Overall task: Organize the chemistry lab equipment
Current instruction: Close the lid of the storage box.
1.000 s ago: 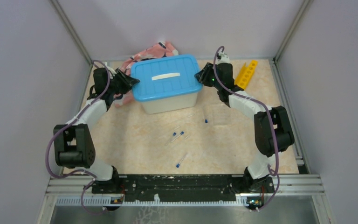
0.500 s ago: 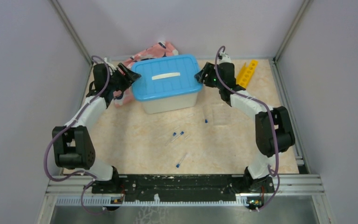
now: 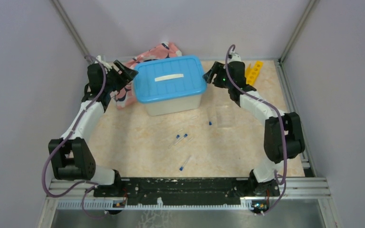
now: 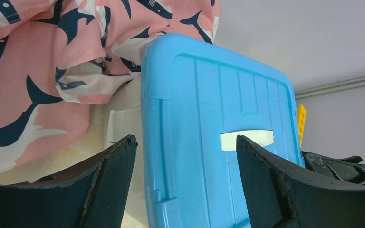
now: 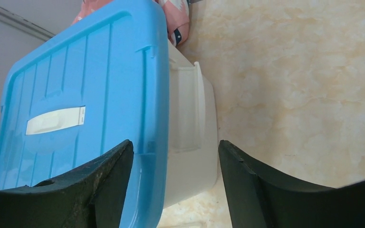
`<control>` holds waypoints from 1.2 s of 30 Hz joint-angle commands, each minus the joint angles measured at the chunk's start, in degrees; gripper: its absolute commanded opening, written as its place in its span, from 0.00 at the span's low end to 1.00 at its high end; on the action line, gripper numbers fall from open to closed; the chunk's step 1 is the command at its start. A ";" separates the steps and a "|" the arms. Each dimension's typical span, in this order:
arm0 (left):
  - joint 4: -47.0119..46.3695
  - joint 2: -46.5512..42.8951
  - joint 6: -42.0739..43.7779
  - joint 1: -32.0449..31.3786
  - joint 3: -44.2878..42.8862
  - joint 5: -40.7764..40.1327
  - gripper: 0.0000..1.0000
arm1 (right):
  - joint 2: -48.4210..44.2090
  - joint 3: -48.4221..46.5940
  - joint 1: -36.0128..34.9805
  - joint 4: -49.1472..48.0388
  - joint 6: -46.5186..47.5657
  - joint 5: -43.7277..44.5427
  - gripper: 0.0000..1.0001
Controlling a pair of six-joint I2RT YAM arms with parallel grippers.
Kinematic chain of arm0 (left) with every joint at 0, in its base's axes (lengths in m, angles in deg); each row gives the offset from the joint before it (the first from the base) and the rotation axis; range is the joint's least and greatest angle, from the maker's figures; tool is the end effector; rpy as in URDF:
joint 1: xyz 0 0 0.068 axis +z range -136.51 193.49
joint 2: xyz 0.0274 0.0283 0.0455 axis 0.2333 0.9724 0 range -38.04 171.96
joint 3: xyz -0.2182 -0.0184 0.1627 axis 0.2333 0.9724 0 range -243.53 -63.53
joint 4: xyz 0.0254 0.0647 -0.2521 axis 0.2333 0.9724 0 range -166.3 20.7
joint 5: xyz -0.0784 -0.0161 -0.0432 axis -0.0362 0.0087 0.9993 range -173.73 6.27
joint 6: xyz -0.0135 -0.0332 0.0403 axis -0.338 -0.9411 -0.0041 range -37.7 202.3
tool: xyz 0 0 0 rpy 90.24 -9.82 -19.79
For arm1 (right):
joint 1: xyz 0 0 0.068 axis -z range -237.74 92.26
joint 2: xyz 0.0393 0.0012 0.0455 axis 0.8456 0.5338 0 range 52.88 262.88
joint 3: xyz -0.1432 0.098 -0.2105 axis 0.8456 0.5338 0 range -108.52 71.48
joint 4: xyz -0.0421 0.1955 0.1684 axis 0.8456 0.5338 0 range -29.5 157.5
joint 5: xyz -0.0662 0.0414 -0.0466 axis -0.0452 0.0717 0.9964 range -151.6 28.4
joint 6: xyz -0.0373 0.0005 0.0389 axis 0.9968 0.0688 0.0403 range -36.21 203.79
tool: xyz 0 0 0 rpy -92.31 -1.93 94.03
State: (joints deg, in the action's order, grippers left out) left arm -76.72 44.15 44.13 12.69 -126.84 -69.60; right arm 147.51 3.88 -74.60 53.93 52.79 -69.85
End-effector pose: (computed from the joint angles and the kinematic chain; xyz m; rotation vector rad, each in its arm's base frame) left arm 0.3383 -0.0134 0.3181 -0.4563 1.8892 -0.6915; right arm 0.3709 0.1178 0.2805 0.1457 1.9820 0.6899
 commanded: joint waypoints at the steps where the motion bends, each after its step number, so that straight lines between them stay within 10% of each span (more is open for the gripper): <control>1: -0.27 -1.04 1.54 2.54 0.06 0.05 0.84 | -2.70 -3.08 1.12 -0.79 1.18 -0.82 0.68; 19: -16.99 8.81 -2.64 9.32 5.52 23.44 0.99 | 6.86 -5.73 4.87 -10.30 -4.62 -18.21 0.81; 36: -22.57 14.60 -5.45 9.66 5.35 28.84 0.99 | 12.28 -7.99 5.00 -13.71 -7.85 -22.53 0.87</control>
State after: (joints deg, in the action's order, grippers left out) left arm -95.19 57.53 39.62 22.00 -121.51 -43.18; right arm 158.86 -0.84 -69.95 45.08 46.12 -90.35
